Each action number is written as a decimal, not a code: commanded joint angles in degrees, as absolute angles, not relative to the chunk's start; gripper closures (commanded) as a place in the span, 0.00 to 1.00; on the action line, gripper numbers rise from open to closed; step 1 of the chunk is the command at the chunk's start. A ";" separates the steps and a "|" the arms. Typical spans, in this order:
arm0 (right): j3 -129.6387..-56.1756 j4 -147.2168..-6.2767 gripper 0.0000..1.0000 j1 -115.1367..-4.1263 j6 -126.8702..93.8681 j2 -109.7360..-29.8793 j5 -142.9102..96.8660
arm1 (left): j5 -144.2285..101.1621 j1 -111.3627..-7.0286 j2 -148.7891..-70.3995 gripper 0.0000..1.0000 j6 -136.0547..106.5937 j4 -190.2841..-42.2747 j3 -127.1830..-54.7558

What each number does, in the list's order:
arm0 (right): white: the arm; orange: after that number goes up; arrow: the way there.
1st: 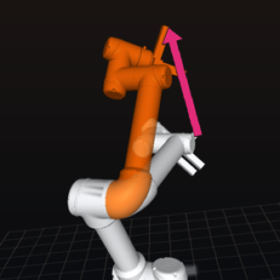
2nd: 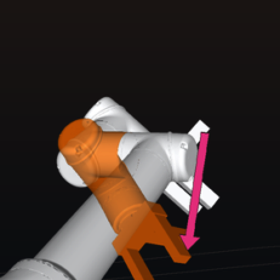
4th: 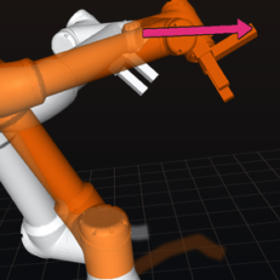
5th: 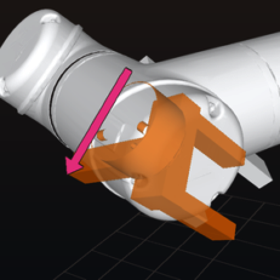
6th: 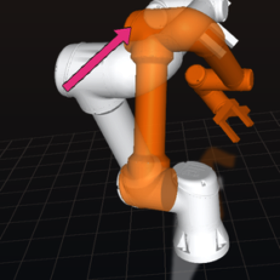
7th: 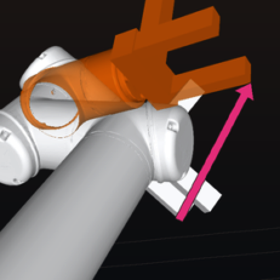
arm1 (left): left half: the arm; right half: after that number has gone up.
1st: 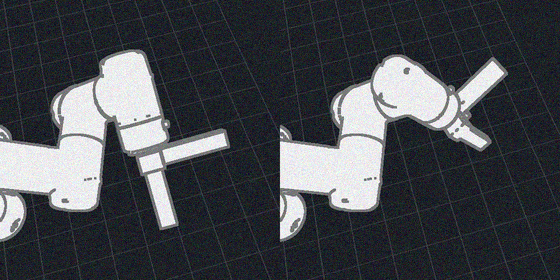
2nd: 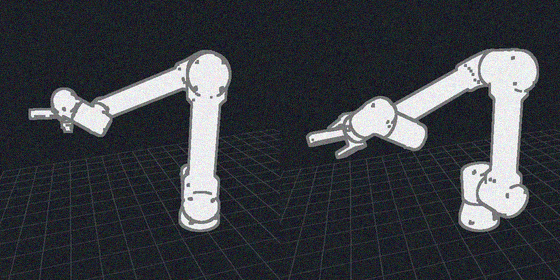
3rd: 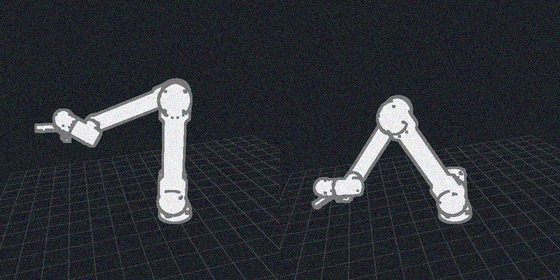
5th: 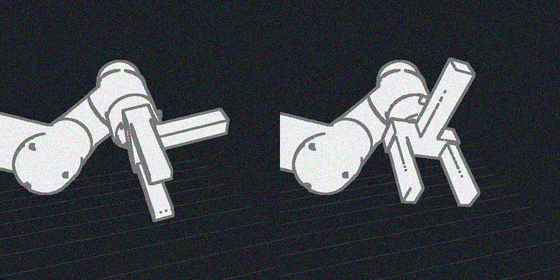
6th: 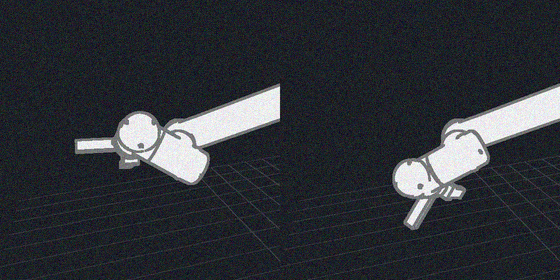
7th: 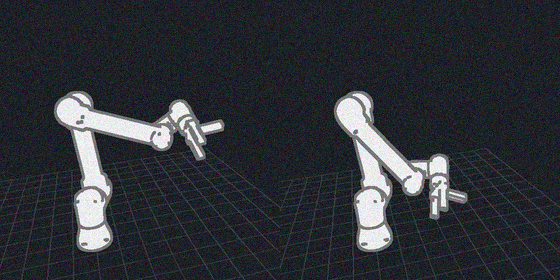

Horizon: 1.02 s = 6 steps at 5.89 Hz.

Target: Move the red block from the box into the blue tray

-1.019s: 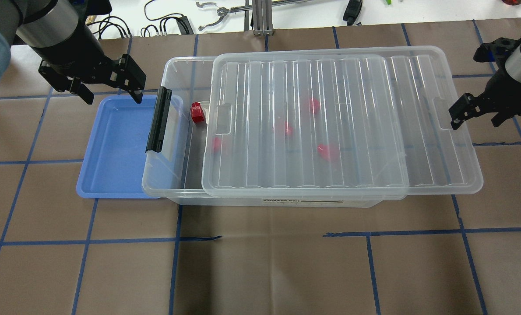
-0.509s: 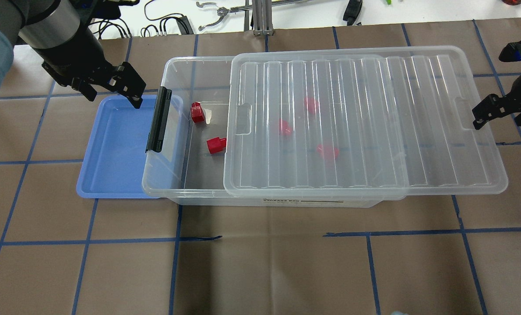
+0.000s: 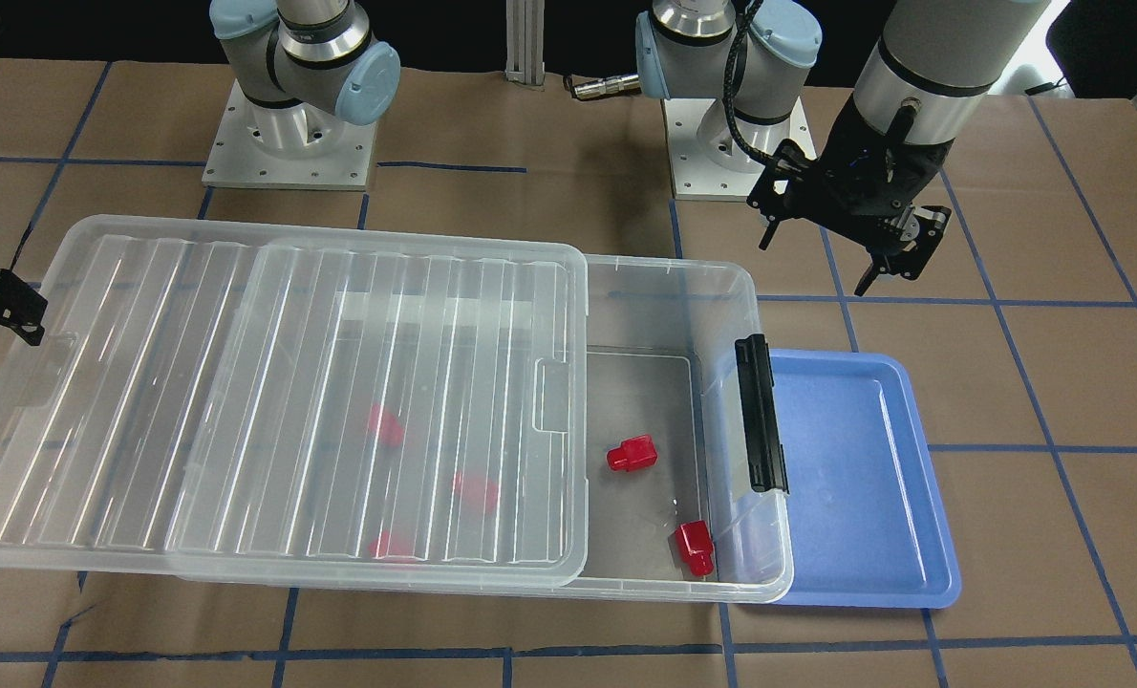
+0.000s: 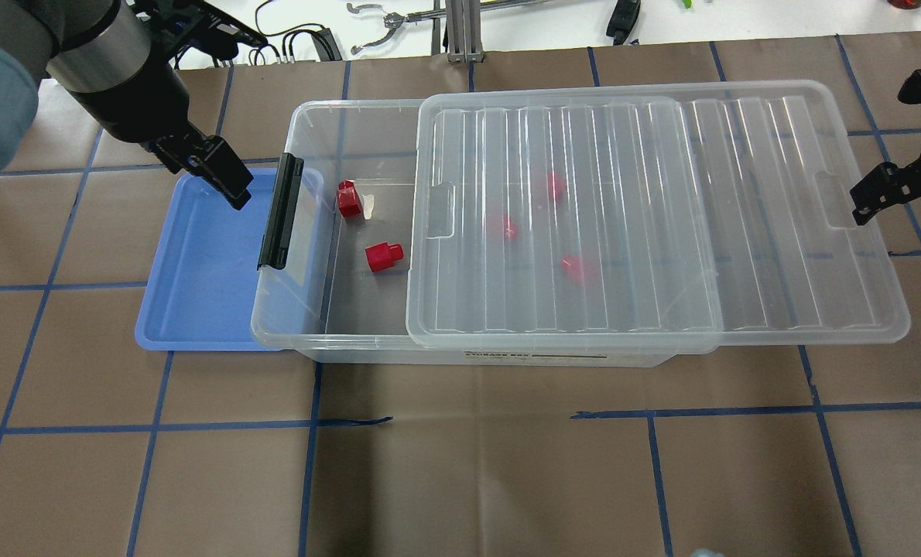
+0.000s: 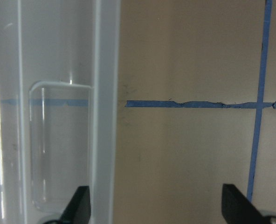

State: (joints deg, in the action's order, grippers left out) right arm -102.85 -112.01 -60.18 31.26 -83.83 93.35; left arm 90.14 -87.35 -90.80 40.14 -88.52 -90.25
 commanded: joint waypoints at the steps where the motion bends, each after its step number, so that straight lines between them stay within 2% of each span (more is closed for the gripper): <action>1: -98.73 -110.14 0.00 -60.81 29.72 -85.59 93.60 | 90.09 -87.63 -91.05 0.02 56.50 -85.36 -92.97; 4: -87.92 -91.71 0.00 -71.42 14.91 -89.74 92.64 | 90.09 -87.54 -93.76 0.02 78.52 -78.88 -95.45; 5: -84.06 -87.06 0.00 -79.98 4.67 -89.30 90.90 | 89.48 -88.93 -95.87 0.02 78.49 -77.62 -95.36; 6: -83.76 -86.75 0.00 -85.29 -2.13 -89.30 90.10 | 90.26 -92.77 -97.11 0.02 78.66 -76.48 -95.54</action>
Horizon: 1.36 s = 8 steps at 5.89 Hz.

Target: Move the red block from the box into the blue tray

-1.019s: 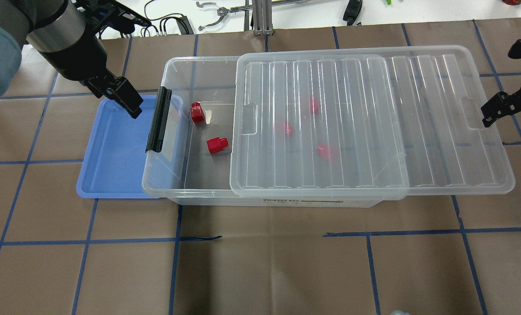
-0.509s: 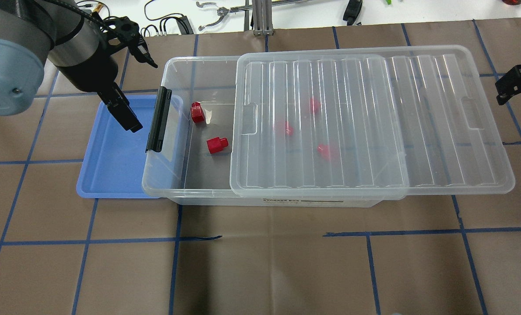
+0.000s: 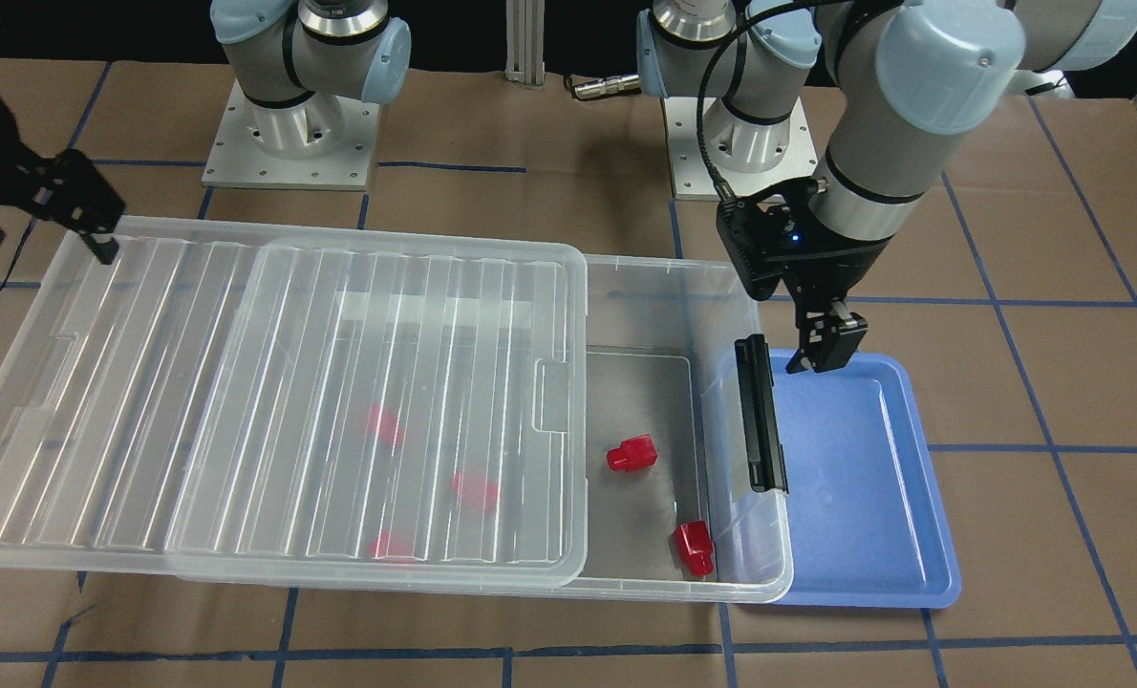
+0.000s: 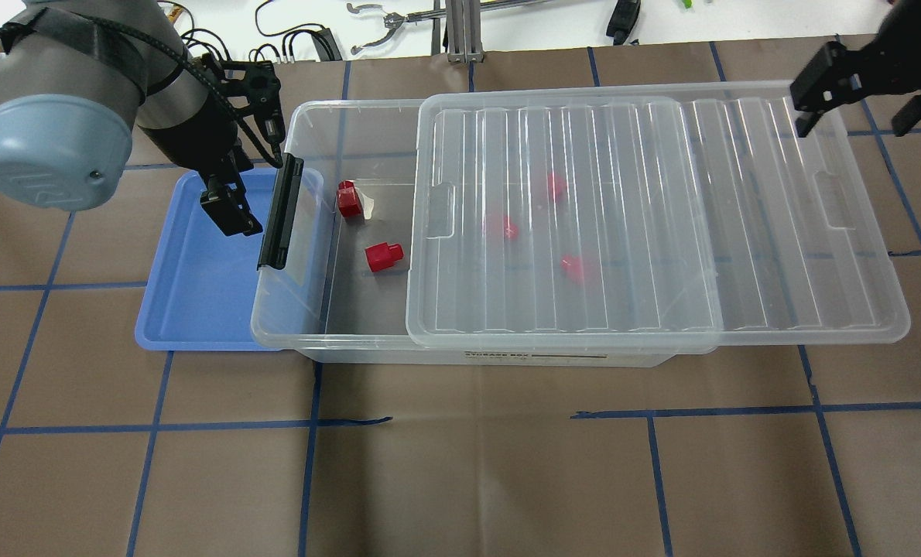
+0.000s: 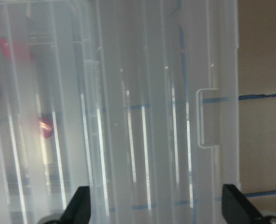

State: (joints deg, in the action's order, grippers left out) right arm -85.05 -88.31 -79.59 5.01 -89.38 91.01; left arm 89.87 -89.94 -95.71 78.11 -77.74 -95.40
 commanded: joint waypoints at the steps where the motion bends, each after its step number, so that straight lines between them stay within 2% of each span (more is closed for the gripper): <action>1: -83.76 -86.75 0.00 -90.04 -8.20 -89.30 90.09 | 92.26 -94.38 -98.51 0.03 78.75 -76.38 -95.71; 5: -84.29 -86.57 0.00 -92.20 -8.88 -88.68 89.91 | 89.41 -96.50 -107.38 0.03 78.31 -64.54 -96.50; 8: -84.46 -86.75 0.00 -92.11 -7.83 -88.16 90.09 | 84.64 -96.33 -110.91 0.03 77.61 -57.41 -102.81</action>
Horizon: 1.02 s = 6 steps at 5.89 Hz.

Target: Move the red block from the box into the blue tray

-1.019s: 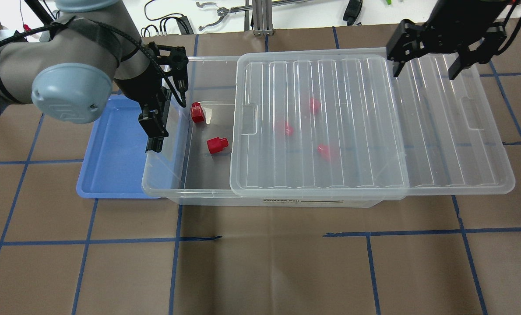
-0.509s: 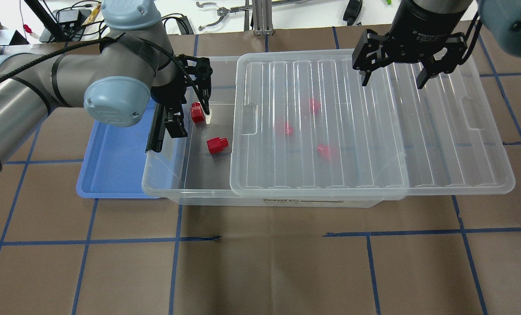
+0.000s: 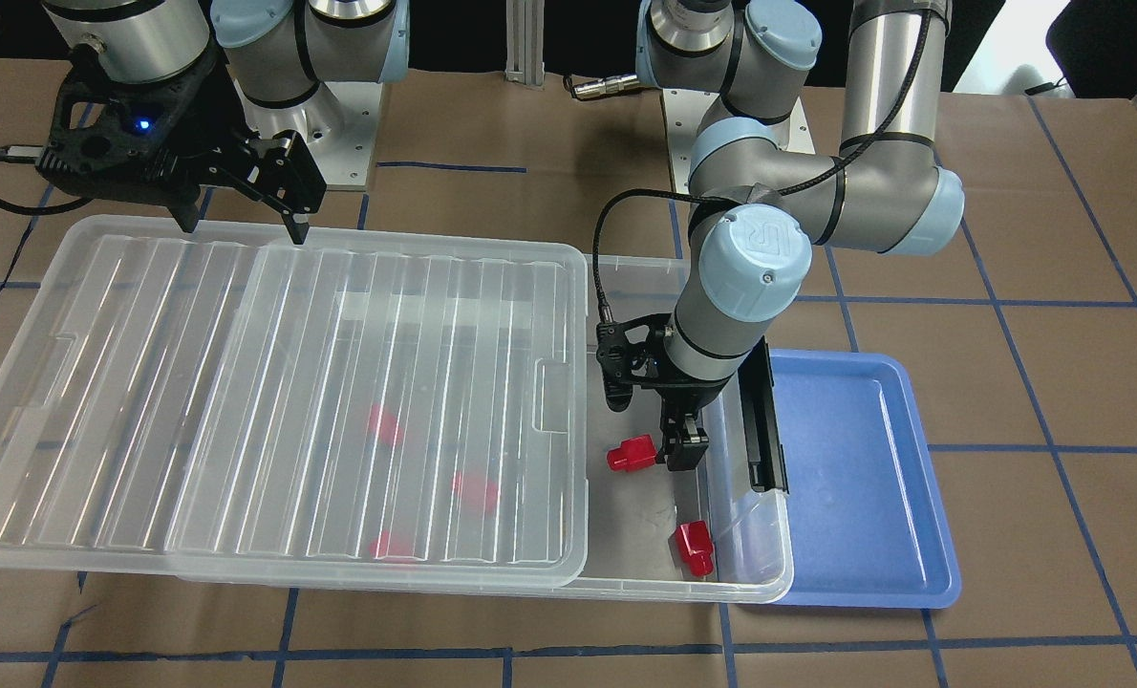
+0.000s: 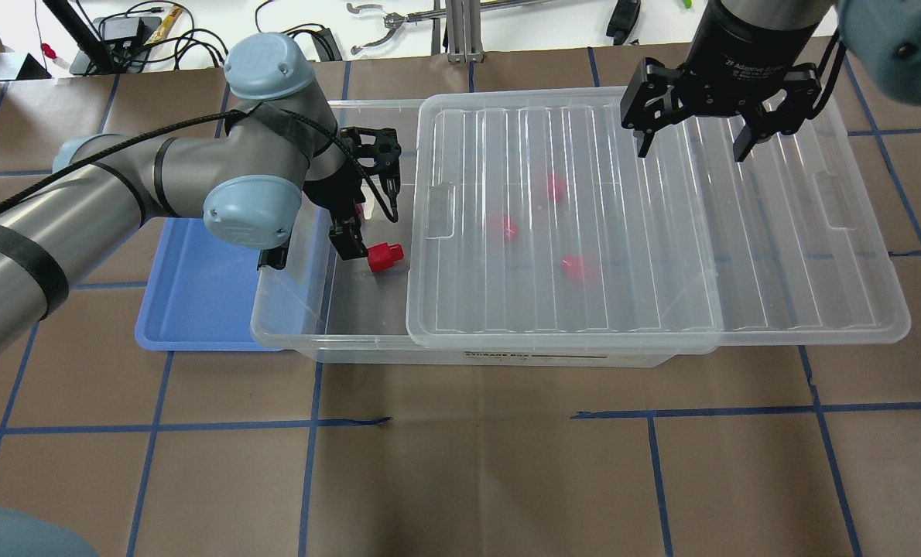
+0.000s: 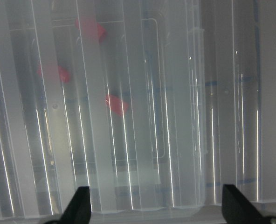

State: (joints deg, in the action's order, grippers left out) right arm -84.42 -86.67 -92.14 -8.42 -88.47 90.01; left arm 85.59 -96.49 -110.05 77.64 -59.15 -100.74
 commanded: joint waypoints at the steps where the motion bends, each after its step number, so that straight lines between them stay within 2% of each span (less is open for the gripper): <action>1: -84.55 -87.18 0.00 -91.85 -6.34 -88.07 90.09 | 84.46 -96.15 -112.66 0.03 77.52 -53.48 -102.92; 4: -84.55 -87.10 0.00 -91.76 -6.24 -88.07 90.00 | 84.29 -96.59 -118.47 0.03 77.26 -47.73 -102.92; 5: -84.55 -87.01 0.00 -91.76 -6.24 -88.07 90.00 | 83.68 -96.85 -119.17 0.23 77.43 -47.20 -102.92; 6: -84.55 -86.92 0.00 -91.76 -6.24 -88.07 90.00 | 83.76 -97.12 -118.48 0.58 77.52 -47.37 -103.01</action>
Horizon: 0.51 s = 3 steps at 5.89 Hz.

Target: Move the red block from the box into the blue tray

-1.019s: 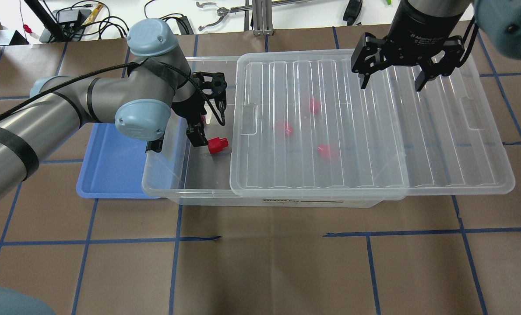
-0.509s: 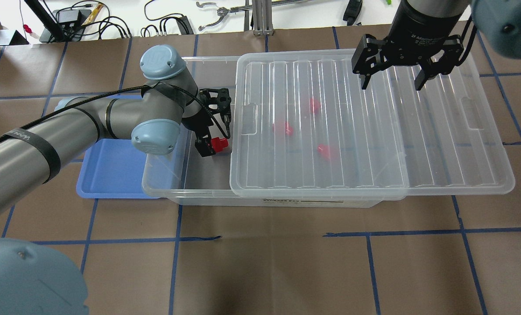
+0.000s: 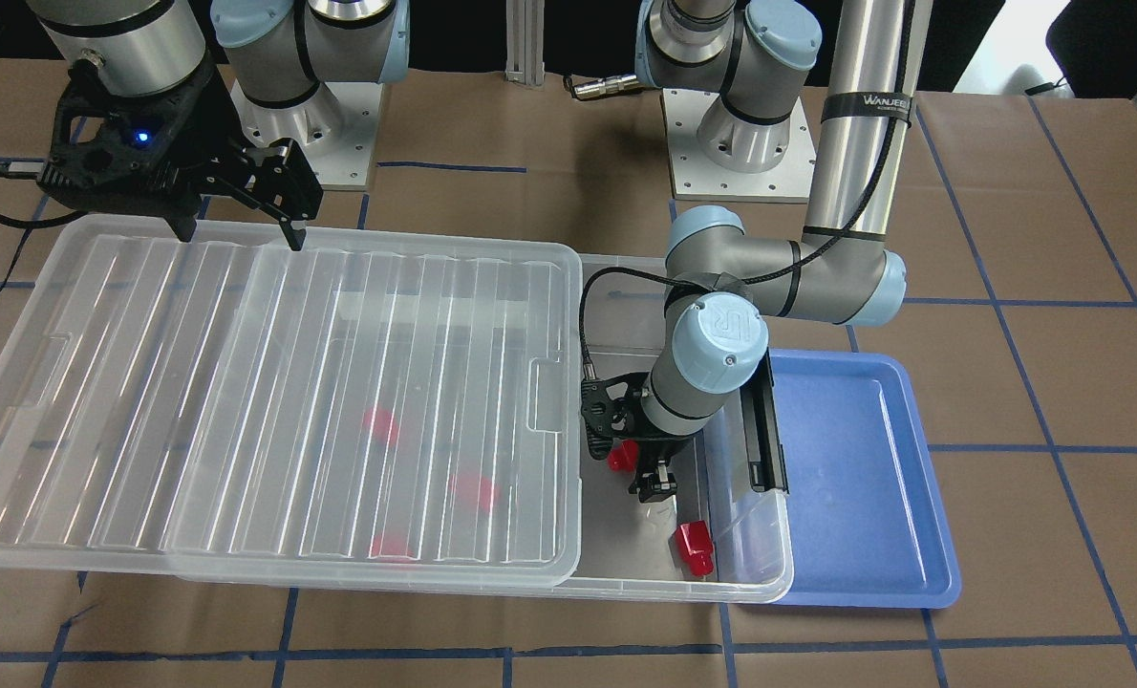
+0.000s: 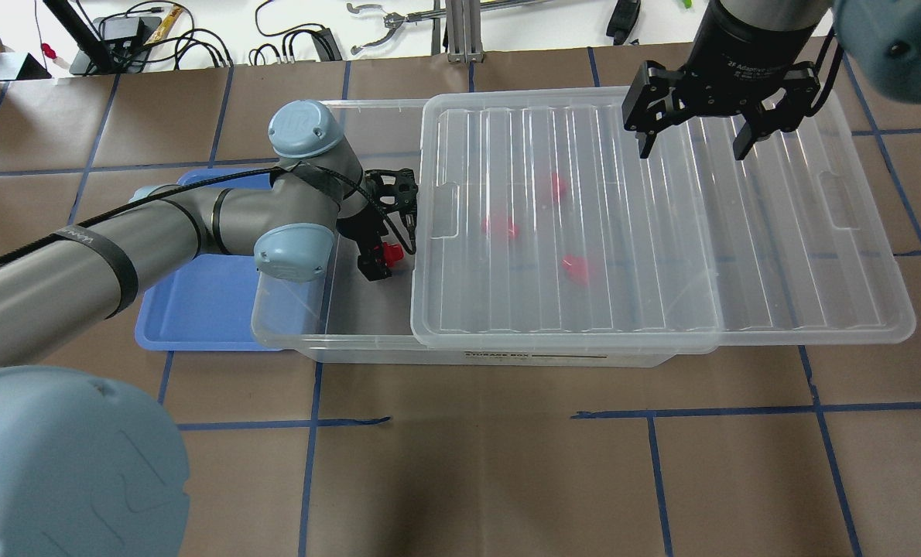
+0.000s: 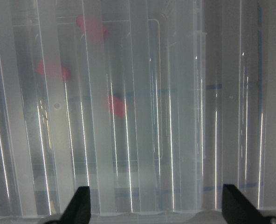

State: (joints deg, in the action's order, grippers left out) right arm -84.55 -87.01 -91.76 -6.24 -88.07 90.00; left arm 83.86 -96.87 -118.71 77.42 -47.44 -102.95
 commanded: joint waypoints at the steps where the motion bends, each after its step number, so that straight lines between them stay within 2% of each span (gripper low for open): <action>1: -84.55 -86.92 0.00 -91.76 -6.33 -88.07 90.00 | 84.02 -97.38 -116.21 0.72 77.69 -48.68 -103.27; 3: -84.64 -86.84 0.00 -91.76 -6.24 -88.07 90.00 | 84.11 -96.59 -114.79 0.77 78.57 -51.06 -102.22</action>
